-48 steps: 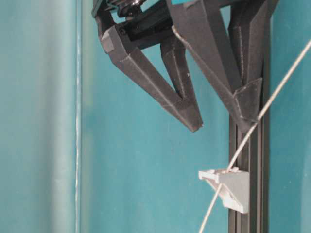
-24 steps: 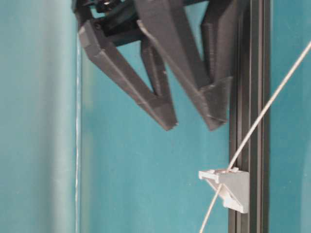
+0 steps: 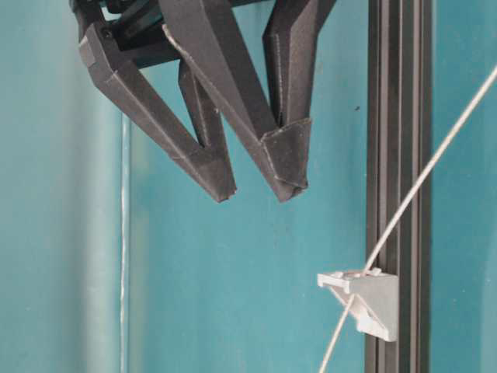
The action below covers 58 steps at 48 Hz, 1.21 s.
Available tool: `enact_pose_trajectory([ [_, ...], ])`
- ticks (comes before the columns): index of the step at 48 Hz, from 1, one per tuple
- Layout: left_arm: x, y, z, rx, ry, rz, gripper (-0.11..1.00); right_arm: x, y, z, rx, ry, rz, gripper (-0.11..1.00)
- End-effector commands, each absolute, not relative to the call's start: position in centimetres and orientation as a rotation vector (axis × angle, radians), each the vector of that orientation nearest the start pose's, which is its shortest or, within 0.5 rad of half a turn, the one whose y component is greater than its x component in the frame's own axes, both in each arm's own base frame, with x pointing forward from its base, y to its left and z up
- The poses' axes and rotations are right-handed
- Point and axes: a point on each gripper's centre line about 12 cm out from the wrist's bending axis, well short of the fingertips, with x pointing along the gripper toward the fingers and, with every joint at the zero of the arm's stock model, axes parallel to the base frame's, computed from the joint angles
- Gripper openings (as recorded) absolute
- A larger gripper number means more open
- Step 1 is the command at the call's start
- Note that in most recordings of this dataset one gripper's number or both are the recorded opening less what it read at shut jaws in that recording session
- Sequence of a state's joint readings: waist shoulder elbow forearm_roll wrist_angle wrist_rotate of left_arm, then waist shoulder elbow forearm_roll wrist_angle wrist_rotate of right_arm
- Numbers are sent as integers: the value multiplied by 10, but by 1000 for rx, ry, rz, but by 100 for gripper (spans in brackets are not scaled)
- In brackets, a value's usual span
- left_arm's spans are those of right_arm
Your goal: Insert the wire into the hole on the left side and pull it with the left arm.
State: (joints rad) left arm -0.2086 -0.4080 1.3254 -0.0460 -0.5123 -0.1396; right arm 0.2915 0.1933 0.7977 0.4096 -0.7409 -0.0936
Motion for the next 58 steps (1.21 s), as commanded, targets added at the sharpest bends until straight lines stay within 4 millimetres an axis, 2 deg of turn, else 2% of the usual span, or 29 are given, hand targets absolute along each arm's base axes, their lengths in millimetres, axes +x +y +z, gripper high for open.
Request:
enact_pose_trajectory([
  [1, 224, -42, 146, -131, 395, -140, 85, 384, 80, 141, 142, 242, -9, 77],
  [20, 226, -39, 148, -71, 383, -138, 85, 384, 79, 141, 145, 243, -15, 77],
  [58, 227, -38, 149, -73, 380, -131, 84, 385, 80, 140, 156, 254, -14, 77],
])
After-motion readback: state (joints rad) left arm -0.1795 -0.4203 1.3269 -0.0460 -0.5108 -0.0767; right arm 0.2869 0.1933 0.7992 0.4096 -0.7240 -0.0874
